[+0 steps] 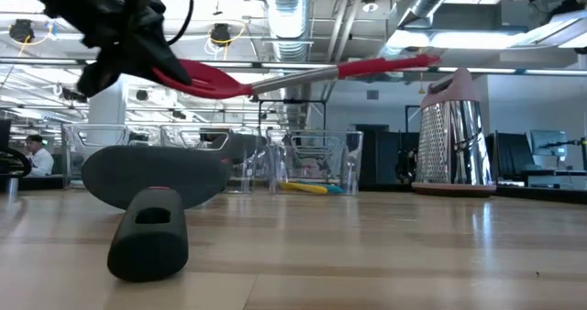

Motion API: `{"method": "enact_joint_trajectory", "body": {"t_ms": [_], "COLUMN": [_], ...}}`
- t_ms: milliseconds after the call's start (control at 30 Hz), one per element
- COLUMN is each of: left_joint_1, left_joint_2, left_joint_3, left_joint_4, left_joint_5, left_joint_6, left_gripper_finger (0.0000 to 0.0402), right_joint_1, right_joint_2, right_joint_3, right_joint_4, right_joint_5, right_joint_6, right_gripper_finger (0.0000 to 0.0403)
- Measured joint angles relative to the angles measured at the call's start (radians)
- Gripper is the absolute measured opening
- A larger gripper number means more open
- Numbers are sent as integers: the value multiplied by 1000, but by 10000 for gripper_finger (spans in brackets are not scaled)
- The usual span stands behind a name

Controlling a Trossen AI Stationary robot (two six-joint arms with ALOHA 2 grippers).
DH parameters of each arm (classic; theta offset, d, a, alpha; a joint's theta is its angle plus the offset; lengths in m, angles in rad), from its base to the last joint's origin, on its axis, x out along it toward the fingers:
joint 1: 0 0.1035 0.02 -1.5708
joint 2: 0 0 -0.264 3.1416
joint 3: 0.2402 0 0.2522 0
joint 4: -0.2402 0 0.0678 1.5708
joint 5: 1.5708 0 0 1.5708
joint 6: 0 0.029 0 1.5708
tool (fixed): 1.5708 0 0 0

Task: Pick & Place Kitchen Items
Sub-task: Put the red slotted spoon into the right transparent bin

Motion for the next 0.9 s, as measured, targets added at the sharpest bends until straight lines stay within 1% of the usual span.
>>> {"method": "enact_joint_trajectory", "body": {"t_ms": [200, 267, 333, 400, 500, 600, 700, 900], "left_joint_1": [127, 158, 185, 210, 245, 281, 315, 350], "left_joint_2": [-73, -101, -131, -159, -191, -218, -237, -252], "left_joint_3": [2, 11, 25, 37, 53, 62, 63, 63], "left_joint_4": [1, 0, 1, 5, 1, 3, 0, 3], "left_joint_5": [3, 4, 4, 4, 4, 4, 4, 5], "left_joint_6": [184, 252, 322, 388, 483, 555, 605, 646], "left_gripper_finger": [1, 1, 1, 1, 1, 1, 1, 1], "right_joint_1": [84, 118, 158, 203, 268, 324, 362, 404], "right_joint_2": [-50, -50, -41, -25, 10, 39, 56, 73], "right_joint_3": [0, 1, 1, 1, 0, 0, 0, 2], "right_joint_4": [66, 91, 103, 108, 101, 103, 104, 124], "right_joint_5": [6, 40, 119, 250, 478, 631, 696, 708], "right_joint_6": [68, 97, 115, 123, 141, 161, 211, 292], "right_gripper_finger": [0, 0, 0, 0, 0, 0, 0, 0]}}
